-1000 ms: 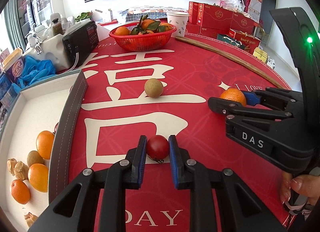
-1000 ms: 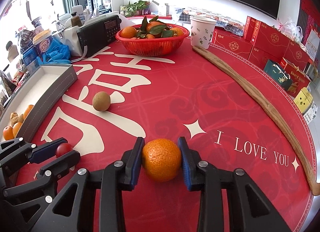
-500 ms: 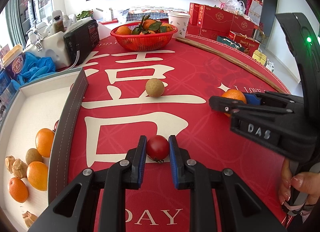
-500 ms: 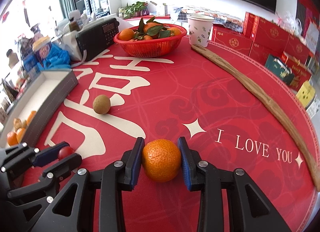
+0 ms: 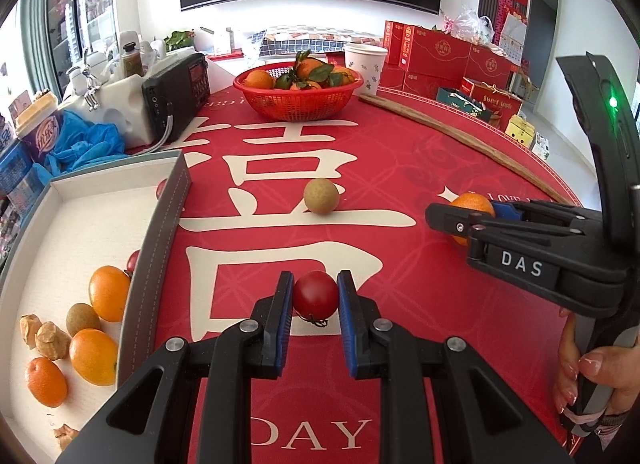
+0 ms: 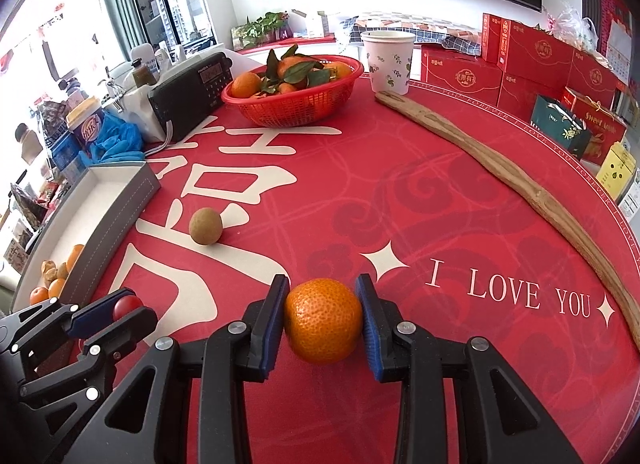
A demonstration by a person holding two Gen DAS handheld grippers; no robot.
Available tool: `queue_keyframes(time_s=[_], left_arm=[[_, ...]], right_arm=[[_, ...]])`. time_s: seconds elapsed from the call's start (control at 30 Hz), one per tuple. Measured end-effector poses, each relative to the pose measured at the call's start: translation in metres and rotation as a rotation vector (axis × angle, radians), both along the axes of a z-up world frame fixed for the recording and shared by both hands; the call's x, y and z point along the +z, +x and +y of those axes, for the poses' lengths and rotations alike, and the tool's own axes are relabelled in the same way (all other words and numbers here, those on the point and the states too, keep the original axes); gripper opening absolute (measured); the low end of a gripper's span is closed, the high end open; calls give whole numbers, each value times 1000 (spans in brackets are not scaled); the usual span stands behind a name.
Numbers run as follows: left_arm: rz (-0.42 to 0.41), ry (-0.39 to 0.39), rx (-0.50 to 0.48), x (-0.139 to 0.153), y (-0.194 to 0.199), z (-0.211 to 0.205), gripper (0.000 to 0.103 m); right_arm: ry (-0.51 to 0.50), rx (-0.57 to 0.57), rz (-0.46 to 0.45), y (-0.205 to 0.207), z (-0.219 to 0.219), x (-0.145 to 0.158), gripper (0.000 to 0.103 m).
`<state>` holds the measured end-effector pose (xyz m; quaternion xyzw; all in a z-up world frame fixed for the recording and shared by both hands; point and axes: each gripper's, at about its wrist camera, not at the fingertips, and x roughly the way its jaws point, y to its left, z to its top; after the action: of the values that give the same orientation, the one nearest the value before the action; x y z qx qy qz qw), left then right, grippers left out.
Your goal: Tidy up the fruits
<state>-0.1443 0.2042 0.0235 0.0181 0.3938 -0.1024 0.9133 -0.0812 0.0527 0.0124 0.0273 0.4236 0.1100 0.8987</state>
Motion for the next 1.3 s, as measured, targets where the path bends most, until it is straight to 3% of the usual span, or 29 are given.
queue_keyframes(time_s=[0.7,0.9,1.1,1.3], left_arm=[[-10,-10,51,4,1,12,24],[-40,-37,72,17,-1,22,24],[-88,-51,117,37,-7,44,24],[-78,-72,198,41,-6,79,24]], right_arm=[[2,13,5,0,4,-2,36],[20,23,-4,0,4,1,36],[-10,47,-94,-6,24,32,36],[-44,115,-117,-5,66,56,36]])
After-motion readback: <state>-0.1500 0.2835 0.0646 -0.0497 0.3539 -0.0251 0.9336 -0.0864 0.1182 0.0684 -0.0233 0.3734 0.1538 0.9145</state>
